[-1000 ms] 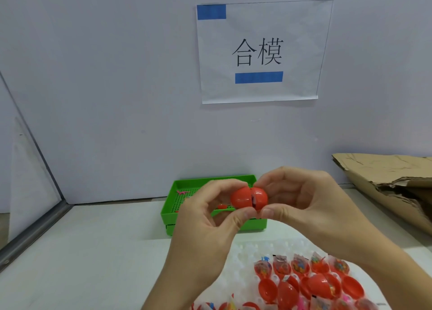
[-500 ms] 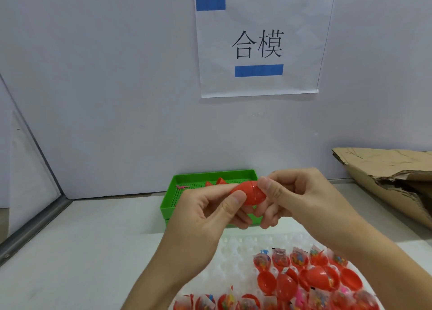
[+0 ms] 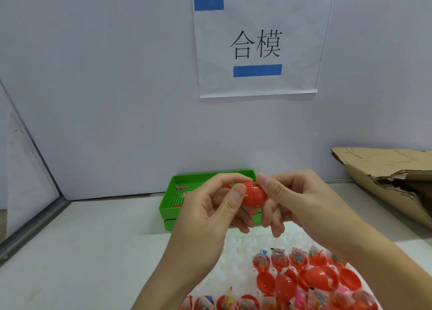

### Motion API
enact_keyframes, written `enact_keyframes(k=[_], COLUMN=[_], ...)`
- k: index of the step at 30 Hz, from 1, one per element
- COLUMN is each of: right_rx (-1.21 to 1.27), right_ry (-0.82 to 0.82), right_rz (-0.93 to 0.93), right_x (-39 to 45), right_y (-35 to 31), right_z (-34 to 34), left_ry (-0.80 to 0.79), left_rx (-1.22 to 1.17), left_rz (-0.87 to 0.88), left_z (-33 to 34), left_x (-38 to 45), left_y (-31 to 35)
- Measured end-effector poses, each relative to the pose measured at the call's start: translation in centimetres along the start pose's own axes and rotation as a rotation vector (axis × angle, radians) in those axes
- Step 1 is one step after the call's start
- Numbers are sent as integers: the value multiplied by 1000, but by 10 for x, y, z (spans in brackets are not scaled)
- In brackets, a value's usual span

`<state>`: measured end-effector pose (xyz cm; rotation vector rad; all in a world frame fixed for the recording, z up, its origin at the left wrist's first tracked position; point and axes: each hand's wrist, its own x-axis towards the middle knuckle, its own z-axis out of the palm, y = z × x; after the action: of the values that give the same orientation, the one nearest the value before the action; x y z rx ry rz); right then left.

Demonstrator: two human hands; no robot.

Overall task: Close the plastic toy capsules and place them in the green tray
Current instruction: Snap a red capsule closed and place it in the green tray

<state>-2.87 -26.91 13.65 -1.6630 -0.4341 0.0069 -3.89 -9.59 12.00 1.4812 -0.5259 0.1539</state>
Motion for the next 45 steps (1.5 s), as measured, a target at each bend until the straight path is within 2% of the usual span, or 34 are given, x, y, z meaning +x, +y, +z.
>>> enact_keyframes(k=[4, 10, 15, 17, 20, 27, 33, 42, 45], right_rx=[6, 12, -34, -75, -109, -151, -332, -307, -274], right_ry=[10, 37, 221, 239, 200, 83, 129, -3, 23], right_rz=[11, 12, -174, -271, -350, -358, -396, -415, -377], right_x=[1, 2, 2, 0, -1, -4, 0, -1, 0], right_y=[1, 3, 6, 5, 3, 6, 13, 10, 11], right_z=[0, 5, 11, 12, 10, 2, 4, 6, 2], left_ry=[-63, -40, 14, 53, 81, 87, 76, 40, 31], left_rx=[62, 53, -12, -51, -81, -117, 44, 161, 198], left_rz=[34, 16, -6, -30, -65, -91, -49, -56, -59], left_z=[-2, 1, 5, 5, 3, 2, -1, 0, 1], left_x=[-2, -1, 0, 0, 1, 1, 2, 1, 0], left_y=[1, 0, -1, -1, -1, -3, -5, -2, -2])
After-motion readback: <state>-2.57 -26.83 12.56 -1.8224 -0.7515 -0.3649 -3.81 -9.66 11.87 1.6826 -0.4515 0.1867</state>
